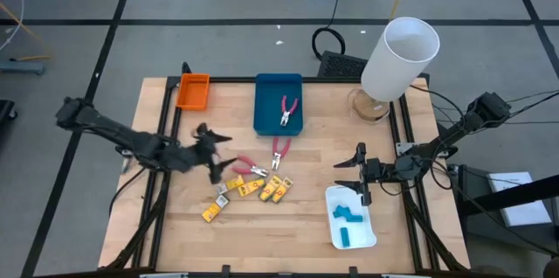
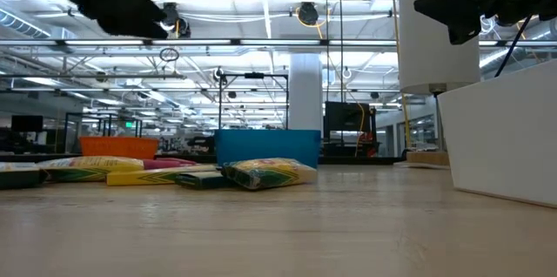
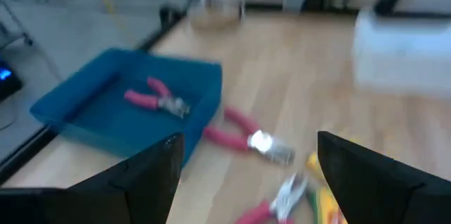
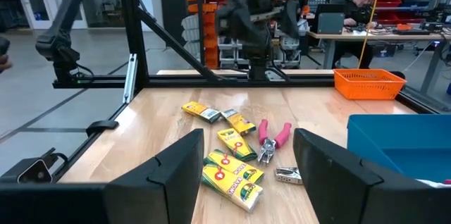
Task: Pick & Place School Supplies
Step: Put the yellow crayon pack into the orange bin
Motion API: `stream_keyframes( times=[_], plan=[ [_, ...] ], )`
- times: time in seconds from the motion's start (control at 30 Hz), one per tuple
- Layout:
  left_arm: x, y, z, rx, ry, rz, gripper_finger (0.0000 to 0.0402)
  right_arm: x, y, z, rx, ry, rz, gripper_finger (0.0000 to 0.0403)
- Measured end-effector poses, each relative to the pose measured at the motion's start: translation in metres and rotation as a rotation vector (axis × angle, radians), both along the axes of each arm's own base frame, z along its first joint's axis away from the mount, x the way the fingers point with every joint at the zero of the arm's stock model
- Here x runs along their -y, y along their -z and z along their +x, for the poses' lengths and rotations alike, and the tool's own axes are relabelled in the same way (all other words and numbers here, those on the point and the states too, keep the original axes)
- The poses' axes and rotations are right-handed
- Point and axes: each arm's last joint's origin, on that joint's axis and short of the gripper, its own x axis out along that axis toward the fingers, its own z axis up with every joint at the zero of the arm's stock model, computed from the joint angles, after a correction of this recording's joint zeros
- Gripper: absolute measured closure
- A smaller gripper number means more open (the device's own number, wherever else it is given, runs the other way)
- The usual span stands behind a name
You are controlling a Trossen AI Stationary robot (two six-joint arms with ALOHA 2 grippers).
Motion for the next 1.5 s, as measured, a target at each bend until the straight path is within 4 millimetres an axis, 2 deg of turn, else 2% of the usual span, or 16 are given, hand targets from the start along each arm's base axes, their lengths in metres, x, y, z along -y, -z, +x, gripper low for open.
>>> stream_keyframes(
  times=[0.1,0.23,0.3,0.4,0.5,0.63,0.73,0.83,0.93,1.07,1.2,1.3,1.5],
  plan=[
    [-0.009,0.014,-0.021,0.190,0.006,-0.039,0.0076,0.000,0.000,0.000,0.000,0.001,0.000,0.0193],
    [-0.016,0.037,-0.038,0.372,0.027,-0.119,0.0076,0.000,-0.001,0.000,0.007,0.001,0.007,0.0193],
    [-0.017,0.048,-0.043,0.423,0.024,-0.160,0.0076,0.000,-0.001,0.000,0.008,0.002,0.007,0.0193],
    [-0.017,0.062,-0.045,0.411,0.069,-0.265,0.0076,0.000,-0.001,0.000,0.009,0.002,0.007,0.0193],
    [-0.011,0.072,-0.044,0.291,0.158,-0.360,0.0076,0.000,-0.001,0.000,0.008,0.002,0.005,0.0193],
    [0.000,0.077,-0.039,0.144,0.160,-0.437,0.0076,0.000,-0.001,0.000,0.007,0.002,0.004,0.0193],
    [0.013,0.070,-0.027,0.028,0.147,-0.461,0.0076,0.000,-0.001,0.000,0.007,0.002,0.003,0.0193],
    [0.029,0.065,-0.014,-0.170,0.134,-0.431,0.0076,0.000,-0.001,0.000,0.007,0.002,0.003,0.0193],
    [0.045,0.065,-0.003,-0.373,0.081,-0.376,0.0076,0.000,-0.001,0.000,0.007,0.003,0.003,0.0193],
    [0.055,0.076,0.007,-0.604,-0.065,-0.317,0.0076,0.000,-0.001,0.000,0.007,0.003,0.003,0.0193],
    [0.063,0.087,0.013,-0.822,-0.171,-0.366,0.0076,0.000,-0.001,0.000,0.007,0.003,0.003,0.0193],
    [0.073,0.088,0.014,-0.898,-0.166,-0.447,0.0076,0.000,-0.001,0.000,0.007,0.003,0.005,0.0193],
    [0.094,0.066,0.017,-0.911,-0.100,-0.540,0.0076,0.000,-0.001,0.000,0.007,0.003,0.006,0.0193]
  ],
)
